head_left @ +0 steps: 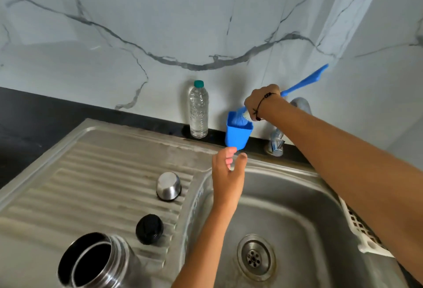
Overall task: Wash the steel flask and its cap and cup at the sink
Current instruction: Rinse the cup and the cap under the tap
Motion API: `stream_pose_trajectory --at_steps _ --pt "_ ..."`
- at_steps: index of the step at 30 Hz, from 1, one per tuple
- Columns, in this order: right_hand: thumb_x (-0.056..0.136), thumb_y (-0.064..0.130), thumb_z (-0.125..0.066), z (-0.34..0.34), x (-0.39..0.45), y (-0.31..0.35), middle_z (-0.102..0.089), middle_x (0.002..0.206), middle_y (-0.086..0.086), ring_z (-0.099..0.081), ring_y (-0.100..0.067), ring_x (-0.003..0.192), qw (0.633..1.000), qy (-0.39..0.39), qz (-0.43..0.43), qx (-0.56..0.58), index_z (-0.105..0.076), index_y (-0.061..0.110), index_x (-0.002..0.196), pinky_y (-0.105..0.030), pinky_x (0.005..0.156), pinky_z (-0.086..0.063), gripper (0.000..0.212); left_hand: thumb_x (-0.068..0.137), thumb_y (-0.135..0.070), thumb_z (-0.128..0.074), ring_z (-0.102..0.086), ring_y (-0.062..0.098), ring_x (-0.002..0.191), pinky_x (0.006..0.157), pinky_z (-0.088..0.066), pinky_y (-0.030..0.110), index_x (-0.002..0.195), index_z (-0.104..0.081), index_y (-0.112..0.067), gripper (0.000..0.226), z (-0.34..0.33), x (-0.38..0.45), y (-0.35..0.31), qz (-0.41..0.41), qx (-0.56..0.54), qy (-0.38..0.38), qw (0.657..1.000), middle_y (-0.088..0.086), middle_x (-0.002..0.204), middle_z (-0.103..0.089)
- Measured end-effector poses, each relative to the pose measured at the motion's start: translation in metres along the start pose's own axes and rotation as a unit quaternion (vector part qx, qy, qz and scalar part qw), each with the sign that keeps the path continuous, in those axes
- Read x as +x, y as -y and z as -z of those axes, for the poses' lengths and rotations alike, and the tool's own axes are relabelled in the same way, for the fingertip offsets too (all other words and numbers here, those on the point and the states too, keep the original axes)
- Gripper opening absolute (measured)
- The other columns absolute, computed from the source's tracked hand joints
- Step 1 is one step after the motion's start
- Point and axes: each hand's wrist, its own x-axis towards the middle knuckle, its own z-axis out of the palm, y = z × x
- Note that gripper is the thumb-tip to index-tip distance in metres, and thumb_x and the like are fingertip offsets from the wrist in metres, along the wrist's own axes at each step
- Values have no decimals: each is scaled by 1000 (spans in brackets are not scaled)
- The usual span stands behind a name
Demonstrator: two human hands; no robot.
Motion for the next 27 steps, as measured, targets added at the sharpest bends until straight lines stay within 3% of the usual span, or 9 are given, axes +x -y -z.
stream_pose_trajectory --at_steps 2,5,8,12,16,19,24,27 --pt "88 19 -49 -4 13 4 -62 97 -6 -64 -29 90 1000 4 16 1 -57 10 114 -38 81 -50 29 74 -43 -57 -56 13 101 80 -42 13 97 -56 -33 25 0 -3 7 4 -2 3 1000 3 112 -59" --pt "86 14 -50 -11 27 5 -49 74 -4 -62 -29 93 998 30 43 22 -55 8 94 -39 87 -50 12 66 -55 -55 -58 15 100 87 -46 24 97 -58 -32 39 3 -7 16 6 -1 2 1000 0 108 -61" --pt "86 12 -51 -19 38 3 -46 71 -2 -55 -27 86 999 36 35 17 -53 10 90 -40 89 -45 5 68 -53 -58 -57 17 102 90 -47 28 96 -58 -36 33 8 -9 21 18 1 4 1000 -1 107 -60" --pt "86 16 -60 -25 47 2 -55 83 -1 -55 -30 101 1000 14 -7 -11 -57 14 94 -47 99 -31 9 85 -28 -64 -55 17 104 86 -44 20 95 -58 -37 15 13 -10 24 24 -3 21 999 -2 109 -57" --pt "86 21 -63 -34 58 10 -62 108 -3 -49 -29 113 999 -33 -41 8 -60 16 109 -52 105 -26 25 68 -53 -55 -56 15 100 87 -46 24 96 -58 -36 33 14 -11 25 5 6 14 1000 -4 105 -57" --pt "90 22 -54 -41 61 18 -57 118 -6 -46 -28 116 995 -85 -61 1 -56 15 116 -55 105 -28 27 66 -55 -53 -56 15 100 87 -47 27 98 -58 -35 38 15 -11 29 9 10 9 1000 -4 104 -57" --pt "92 19 -48 -52 61 24 -47 120 -11 -42 -31 111 981 -158 -94 -67 -57 12 114 -52 98 -36 25 71 -48 -56 -56 13 99 79 -45 14 97 -58 -35 29 14 -11 33 19 11 21 1000 -4 105 -57" --pt "91 19 -48 -54 63 25 -48 112 -7 -42 -27 104 976 -164 -111 -87 -60 15 108 -45 93 -37 21 78 -36 -59 -55 13 100 79 -45 13 98 -58 -34 20 14 -10 31 16 18 23 999 -5 104 -56"
